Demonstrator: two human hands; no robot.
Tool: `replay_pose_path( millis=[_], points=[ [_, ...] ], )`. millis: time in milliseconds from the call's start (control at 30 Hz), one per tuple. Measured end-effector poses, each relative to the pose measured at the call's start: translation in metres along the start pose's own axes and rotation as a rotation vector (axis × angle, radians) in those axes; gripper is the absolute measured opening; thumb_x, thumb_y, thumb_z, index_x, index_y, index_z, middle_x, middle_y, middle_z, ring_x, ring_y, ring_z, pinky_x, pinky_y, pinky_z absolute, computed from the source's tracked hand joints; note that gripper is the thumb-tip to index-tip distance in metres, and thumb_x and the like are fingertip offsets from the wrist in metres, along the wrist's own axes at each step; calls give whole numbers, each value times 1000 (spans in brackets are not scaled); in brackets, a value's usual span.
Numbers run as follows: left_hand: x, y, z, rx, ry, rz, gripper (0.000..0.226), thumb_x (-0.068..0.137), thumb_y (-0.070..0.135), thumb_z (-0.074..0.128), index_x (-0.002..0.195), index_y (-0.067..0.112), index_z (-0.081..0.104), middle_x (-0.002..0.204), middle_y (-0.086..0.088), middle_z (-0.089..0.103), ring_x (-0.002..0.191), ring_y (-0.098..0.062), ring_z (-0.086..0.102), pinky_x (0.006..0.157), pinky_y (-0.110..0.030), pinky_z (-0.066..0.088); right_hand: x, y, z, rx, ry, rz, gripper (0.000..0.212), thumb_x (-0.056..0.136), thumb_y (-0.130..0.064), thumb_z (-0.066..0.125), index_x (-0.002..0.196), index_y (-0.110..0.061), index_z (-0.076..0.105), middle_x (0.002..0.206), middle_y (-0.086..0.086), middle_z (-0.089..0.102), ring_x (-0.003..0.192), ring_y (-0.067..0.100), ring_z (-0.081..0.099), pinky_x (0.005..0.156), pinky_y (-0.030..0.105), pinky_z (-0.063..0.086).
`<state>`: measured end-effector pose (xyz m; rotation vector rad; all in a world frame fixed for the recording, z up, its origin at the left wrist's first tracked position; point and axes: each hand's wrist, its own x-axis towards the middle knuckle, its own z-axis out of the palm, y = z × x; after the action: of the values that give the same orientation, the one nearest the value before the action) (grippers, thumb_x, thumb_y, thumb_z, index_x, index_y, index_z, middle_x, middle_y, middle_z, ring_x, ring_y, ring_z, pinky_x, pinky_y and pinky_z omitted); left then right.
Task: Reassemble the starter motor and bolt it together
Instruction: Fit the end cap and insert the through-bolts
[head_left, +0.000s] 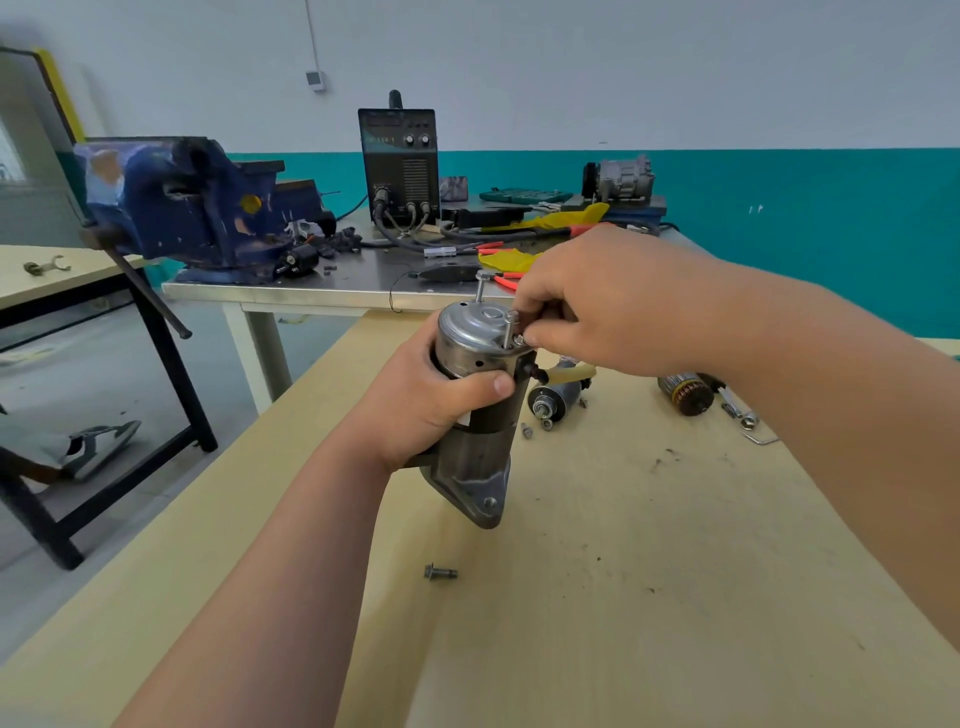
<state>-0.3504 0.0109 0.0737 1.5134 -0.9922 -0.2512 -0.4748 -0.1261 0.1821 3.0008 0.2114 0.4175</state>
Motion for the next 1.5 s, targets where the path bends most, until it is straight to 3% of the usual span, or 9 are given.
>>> replay_pose_path(
  millis=[167, 300, 400, 500, 733, 1033, 1200, 1367, 1500],
  points=[
    [0, 1, 1, 8, -2, -12, 71, 61, 40, 80, 126, 22, 56, 116, -3, 69, 109, -21, 65, 96, -39, 51, 2, -3, -4, -123, -12, -24, 21, 98, -35, 48, 81, -26, 58, 77, -5, 59, 67, 6, 50, 51, 23, 28],
    [0, 0, 0, 13, 8, -8, 72, 60, 40, 79, 126, 22, 56, 115, -4, 69, 109, -23, 65, 96, -41, 51, 5, -3, -4, -137, -67, -28, 21, 100, -37, 43, 81, -31, 51, 75, -8, 54, 66, 5, 48, 53, 23, 29],
    [0, 1, 0, 19, 21, -4, 71, 59, 41, 78, 124, 23, 57, 114, -4, 70, 109, -23, 65, 98, -43, 51, 6, 1, -4, -48, -60, -15, 11, 98, -36, 49, 92, -31, 57, 85, -12, 55, 78, 7, 52, 59, 20, 35],
    [2, 3, 0, 42, 13, -5, 72, 58, 43, 77, 124, 22, 58, 111, -1, 71, 107, -19, 66, 94, -36, 52, 7, 3, -3, 58, -40, -19, 6, 94, -28, 57, 95, -32, 61, 87, -14, 58, 80, 6, 54, 61, 14, 33],
    [5, 5, 3, 81, -3, -12, 69, 56, 48, 75, 119, 24, 60, 109, 3, 71, 103, -13, 66, 85, -23, 51, 8, 6, 1, 84, -56, 70, 15, 96, -34, 55, 94, -25, 67, 77, -11, 61, 71, 6, 57, 57, 21, 38],
    [3, 7, 5, 89, -26, -21, 66, 57, 49, 75, 117, 26, 61, 106, 8, 72, 100, -7, 66, 80, -15, 50, 2, 1, -3, -67, -62, 35, 16, 96, -28, 52, 95, -23, 67, 73, -13, 55, 66, 3, 51, 52, 20, 33],
    [3, 6, 5, 95, -27, -28, 70, 57, 49, 75, 121, 24, 60, 110, 4, 71, 104, -12, 66, 88, -26, 51, 2, -2, -5, -140, -66, 22, 33, 99, -33, 47, 66, -29, 48, 64, -9, 49, 58, 4, 44, 49, 23, 24],
    [1, 5, 2, 81, -1, -40, 74, 56, 48, 75, 124, 20, 59, 113, -2, 70, 108, -20, 65, 97, -40, 51, 3, 1, -1, -71, -99, 42, 28, 100, -38, 42, 79, -28, 56, 69, -9, 52, 62, 5, 48, 51, 23, 27],
    [0, 4, -1, 67, -1, -51, 73, 58, 49, 75, 123, 21, 59, 111, -1, 71, 107, -19, 66, 97, -41, 52, 4, 5, 1, 132, -60, 51, 5, 96, -34, 53, 92, -35, 55, 88, -17, 57, 80, 3, 54, 63, 17, 38]
  ],
)
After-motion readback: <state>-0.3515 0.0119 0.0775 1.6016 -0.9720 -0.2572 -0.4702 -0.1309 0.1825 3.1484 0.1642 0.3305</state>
